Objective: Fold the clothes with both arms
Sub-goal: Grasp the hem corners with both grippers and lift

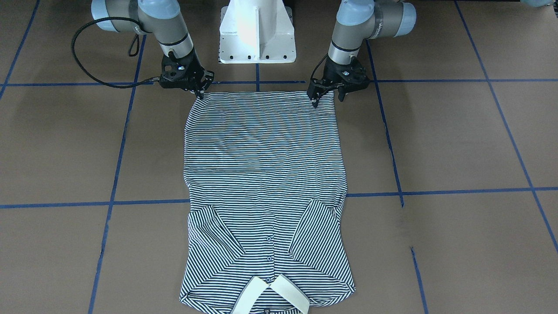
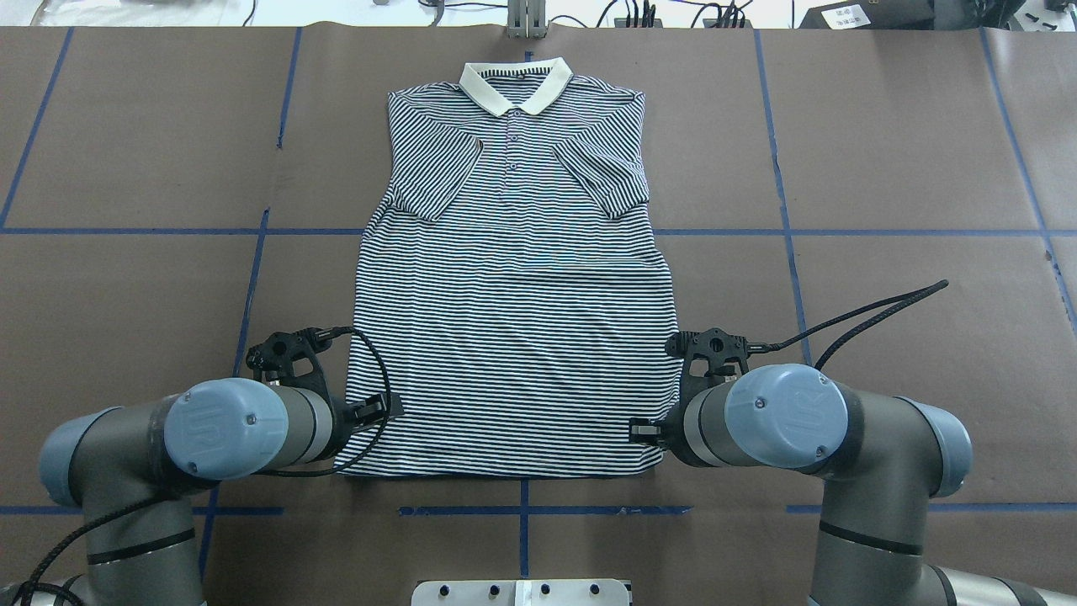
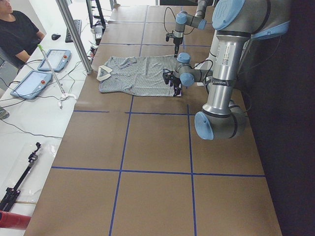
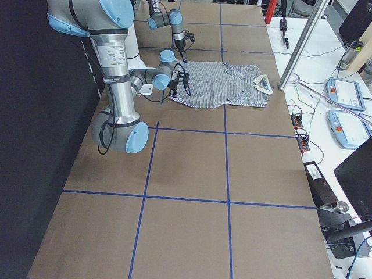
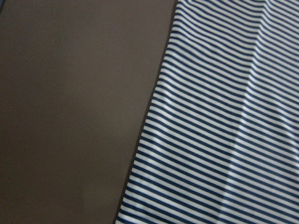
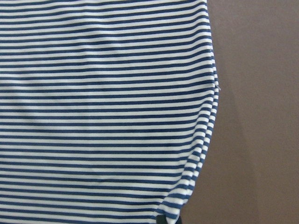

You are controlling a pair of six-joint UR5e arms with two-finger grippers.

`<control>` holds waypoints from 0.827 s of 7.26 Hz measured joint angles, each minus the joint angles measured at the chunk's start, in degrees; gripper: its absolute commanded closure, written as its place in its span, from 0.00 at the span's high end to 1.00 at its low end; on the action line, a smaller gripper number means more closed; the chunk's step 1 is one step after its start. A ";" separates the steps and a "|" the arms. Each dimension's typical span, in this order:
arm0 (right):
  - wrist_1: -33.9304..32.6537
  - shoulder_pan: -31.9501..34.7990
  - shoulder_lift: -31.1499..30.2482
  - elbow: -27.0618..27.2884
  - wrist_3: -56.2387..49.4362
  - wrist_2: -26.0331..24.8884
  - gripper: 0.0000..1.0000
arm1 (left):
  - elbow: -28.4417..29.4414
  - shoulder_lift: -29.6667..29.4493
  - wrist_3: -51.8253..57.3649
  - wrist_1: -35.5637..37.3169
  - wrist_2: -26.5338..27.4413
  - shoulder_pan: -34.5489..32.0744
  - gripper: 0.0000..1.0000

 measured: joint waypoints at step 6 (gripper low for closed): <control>-0.08 0.46 0.06 -0.15 0.00 0.00 0.00 | 0.07 1.83 -1.12 0.23 0.54 2.19 0.73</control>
